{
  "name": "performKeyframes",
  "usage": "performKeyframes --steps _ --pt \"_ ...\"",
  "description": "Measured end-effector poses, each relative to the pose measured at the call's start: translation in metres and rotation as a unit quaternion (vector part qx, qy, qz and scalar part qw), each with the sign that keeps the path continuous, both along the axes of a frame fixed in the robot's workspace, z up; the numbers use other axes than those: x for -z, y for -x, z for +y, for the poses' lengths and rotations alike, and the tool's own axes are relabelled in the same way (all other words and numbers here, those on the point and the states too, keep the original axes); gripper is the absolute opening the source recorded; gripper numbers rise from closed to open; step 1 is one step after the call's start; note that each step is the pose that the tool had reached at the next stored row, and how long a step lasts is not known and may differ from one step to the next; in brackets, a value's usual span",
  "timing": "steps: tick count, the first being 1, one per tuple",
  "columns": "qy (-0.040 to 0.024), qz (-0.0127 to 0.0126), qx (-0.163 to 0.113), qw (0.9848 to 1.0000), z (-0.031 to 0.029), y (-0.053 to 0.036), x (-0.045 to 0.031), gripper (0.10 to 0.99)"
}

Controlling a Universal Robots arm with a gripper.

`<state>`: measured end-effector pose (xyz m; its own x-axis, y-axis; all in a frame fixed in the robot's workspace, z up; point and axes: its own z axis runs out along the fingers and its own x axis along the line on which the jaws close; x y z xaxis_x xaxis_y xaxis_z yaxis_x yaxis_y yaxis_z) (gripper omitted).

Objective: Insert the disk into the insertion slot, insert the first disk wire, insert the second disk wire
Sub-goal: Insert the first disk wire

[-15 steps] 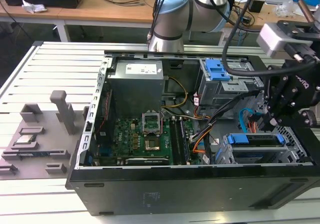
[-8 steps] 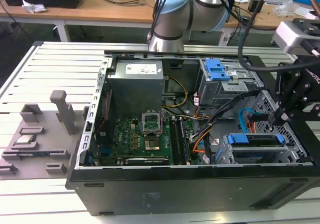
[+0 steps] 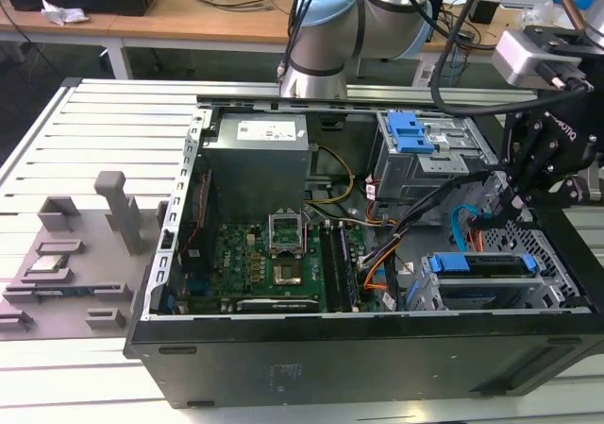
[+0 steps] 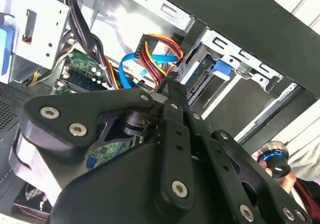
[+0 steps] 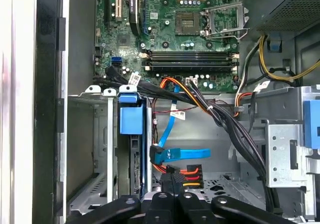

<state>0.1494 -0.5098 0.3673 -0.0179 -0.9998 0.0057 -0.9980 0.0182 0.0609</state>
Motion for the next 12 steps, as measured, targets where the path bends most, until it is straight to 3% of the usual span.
performKeyframes --steps 3,5,6,12 --pt "0.0000 0.0000 0.000 1.0000 0.0004 0.0001 0.0002 0.114" --pt "0.0000 0.0000 0.000 1.0000 0.0009 0.0001 0.0004 0.235" --pt "0.0001 0.0000 0.000 1.0000 0.0011 0.0001 0.0004 0.361" --pt "0.0076 0.0000 0.000 1.0000 0.0031 0.0015 0.0135 0.361"
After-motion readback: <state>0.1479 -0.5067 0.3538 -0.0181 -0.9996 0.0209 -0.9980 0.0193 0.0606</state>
